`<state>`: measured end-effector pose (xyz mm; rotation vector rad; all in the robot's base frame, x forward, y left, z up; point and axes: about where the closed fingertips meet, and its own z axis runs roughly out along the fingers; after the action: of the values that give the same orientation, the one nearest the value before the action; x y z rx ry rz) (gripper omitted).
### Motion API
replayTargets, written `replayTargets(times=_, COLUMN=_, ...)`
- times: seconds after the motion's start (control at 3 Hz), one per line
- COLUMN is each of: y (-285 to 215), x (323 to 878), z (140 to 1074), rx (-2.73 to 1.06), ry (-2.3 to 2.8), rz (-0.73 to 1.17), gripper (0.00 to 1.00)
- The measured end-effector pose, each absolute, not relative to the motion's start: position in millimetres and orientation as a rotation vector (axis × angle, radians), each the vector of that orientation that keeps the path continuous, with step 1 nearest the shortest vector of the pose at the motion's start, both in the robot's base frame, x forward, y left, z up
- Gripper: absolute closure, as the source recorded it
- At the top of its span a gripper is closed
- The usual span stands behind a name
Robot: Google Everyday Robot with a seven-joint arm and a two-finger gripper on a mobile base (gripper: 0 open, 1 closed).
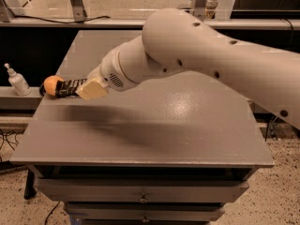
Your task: Move rxbar chocolate near orange
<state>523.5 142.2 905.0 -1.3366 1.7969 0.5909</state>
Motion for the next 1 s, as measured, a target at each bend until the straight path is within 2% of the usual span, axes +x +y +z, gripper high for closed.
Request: replayTargets(times=1.0, y=123, x=555, z=896, rx=-1.311, ry=1.793, rz=0.552, gripper=1.00)
